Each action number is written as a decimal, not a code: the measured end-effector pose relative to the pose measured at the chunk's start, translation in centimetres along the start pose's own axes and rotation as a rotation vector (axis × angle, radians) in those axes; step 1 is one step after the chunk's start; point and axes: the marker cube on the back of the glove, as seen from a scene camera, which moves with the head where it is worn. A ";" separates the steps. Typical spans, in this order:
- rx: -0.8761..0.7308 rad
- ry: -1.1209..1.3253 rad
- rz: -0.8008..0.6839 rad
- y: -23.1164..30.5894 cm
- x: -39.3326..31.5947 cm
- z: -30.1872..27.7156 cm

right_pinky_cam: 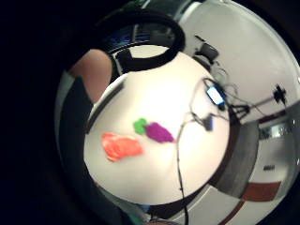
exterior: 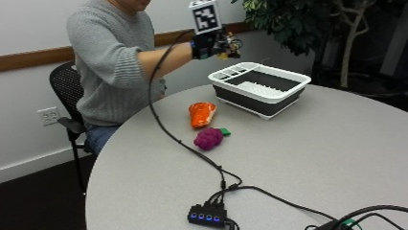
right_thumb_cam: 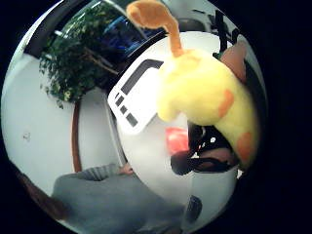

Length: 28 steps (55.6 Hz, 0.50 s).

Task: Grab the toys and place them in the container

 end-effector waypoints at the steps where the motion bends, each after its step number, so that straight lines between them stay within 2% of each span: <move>1: -0.009 0.008 -0.012 -1.0 -1.1 0.8; 8: -0.068 0.246 -0.102 -6.0 -7.4 7.1; 14: -0.103 0.172 -0.146 -7.8 -10.0 9.6; 20: -0.133 0.319 -0.092 -8.5 -9.2 11.9; 28: -0.343 0.215 -0.108 -7.3 -8.9 14.6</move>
